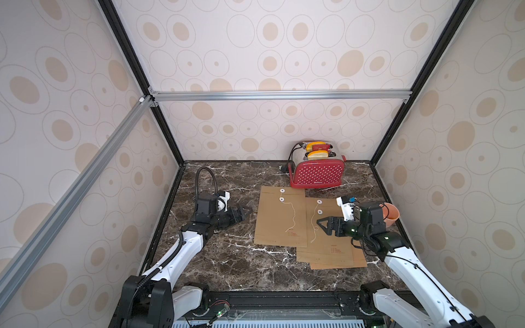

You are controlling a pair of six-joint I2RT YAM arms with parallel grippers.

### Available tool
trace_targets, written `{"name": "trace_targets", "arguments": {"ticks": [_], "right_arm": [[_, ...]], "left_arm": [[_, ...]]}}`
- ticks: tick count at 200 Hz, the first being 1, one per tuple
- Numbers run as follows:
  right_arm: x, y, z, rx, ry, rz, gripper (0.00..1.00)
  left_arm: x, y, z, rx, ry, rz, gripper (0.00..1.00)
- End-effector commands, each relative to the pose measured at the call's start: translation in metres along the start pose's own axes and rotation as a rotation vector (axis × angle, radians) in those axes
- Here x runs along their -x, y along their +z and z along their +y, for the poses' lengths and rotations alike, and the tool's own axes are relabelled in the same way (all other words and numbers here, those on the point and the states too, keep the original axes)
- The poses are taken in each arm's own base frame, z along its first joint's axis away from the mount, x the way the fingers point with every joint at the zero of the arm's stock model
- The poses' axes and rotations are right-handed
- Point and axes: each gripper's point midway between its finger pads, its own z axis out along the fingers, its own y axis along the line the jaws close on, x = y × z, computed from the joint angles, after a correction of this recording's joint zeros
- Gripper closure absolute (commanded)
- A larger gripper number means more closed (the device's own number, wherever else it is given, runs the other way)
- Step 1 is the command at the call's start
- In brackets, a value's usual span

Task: Close the mouth of the file bag
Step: Pick up the file bag from the center of the board.

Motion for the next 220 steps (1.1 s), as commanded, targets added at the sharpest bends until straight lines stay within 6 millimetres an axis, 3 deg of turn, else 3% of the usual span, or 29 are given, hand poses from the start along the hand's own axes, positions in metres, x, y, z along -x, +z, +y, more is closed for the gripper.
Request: {"name": "trace_targets", "arguments": {"ticks": [1,63,112,165,220], "right_arm": [[0.007,0.019,-0.010,-0.027,0.011,-0.030,0.15],[0.008,0.069,-0.018,-0.036,-0.008,0.033,0.19],[0.012,0.104,-0.026,-0.018,-0.010,0.087,0.25],[0.007,0.127,-0.046,-0.064,0.020,0.134,0.26],[0.004,0.137,-0.062,-0.062,0.045,0.134,0.29]], "left_arm": [[0.015,0.000,0.003,0.030,0.029,-0.067,0.04],[0.009,0.012,0.010,0.017,0.013,-0.072,0.11],[0.000,0.036,0.027,0.031,-0.013,-0.040,0.15],[-0.003,0.064,0.032,0.062,0.006,0.007,0.16],[-0.001,0.089,0.039,0.050,0.020,0.033,0.23]]}}
